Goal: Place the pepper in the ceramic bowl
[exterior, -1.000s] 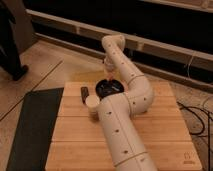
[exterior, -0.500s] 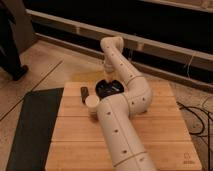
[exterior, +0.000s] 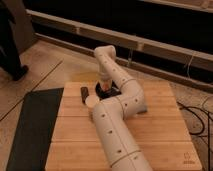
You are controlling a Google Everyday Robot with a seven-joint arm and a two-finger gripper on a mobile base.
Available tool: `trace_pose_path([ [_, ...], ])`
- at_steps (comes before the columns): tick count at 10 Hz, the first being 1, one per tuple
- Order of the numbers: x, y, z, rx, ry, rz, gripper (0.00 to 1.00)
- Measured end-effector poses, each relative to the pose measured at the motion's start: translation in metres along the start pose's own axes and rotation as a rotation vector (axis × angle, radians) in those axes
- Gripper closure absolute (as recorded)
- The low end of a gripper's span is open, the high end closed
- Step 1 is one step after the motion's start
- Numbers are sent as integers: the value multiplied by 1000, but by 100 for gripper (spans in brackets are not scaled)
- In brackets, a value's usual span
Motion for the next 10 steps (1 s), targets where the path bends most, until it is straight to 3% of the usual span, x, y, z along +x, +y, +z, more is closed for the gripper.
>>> trace_pose_path([
  [2, 0, 4, 5, -11, 8, 8, 70],
  [3, 1, 3, 5, -11, 7, 9, 67],
  [10, 0, 4, 5, -11, 8, 8, 67],
])
